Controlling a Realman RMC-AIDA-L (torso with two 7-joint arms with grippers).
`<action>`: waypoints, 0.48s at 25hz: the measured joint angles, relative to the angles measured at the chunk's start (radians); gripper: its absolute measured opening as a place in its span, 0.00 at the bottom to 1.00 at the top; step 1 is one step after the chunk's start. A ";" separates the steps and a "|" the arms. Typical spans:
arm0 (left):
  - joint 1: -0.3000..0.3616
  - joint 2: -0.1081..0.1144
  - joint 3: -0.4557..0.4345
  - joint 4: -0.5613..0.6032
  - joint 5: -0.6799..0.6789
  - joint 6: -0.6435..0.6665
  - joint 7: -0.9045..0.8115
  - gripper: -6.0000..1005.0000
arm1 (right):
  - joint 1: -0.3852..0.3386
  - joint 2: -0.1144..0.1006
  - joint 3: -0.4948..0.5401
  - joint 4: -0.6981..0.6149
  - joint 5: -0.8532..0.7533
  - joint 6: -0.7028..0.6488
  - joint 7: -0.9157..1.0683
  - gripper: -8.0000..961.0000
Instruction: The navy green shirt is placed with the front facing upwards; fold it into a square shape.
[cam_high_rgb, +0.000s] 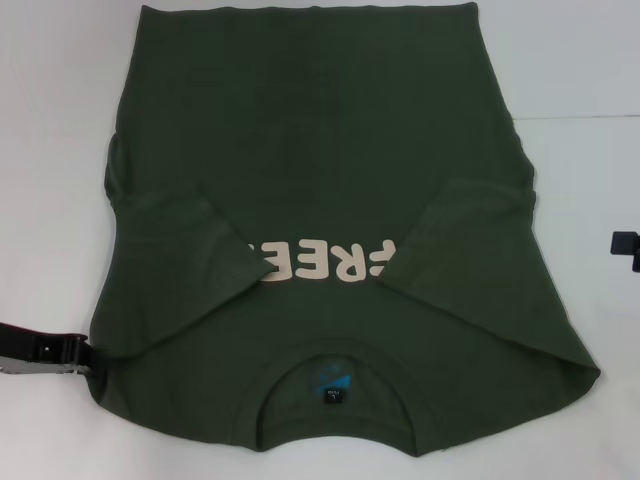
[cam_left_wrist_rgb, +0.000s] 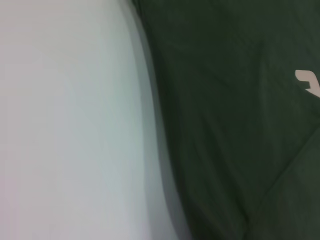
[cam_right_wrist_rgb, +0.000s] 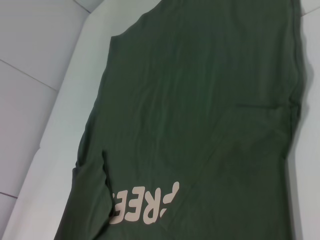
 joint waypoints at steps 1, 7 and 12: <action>0.000 0.000 -0.001 0.000 0.000 0.000 0.000 0.05 | 0.001 0.000 0.001 0.000 0.000 0.000 0.000 0.77; 0.000 0.007 -0.006 0.001 -0.006 0.008 0.000 0.02 | 0.004 -0.007 -0.004 -0.001 0.001 -0.024 0.003 0.77; -0.006 0.014 -0.008 0.002 -0.008 0.022 0.001 0.02 | 0.026 -0.045 -0.005 -0.022 -0.069 -0.115 0.056 0.76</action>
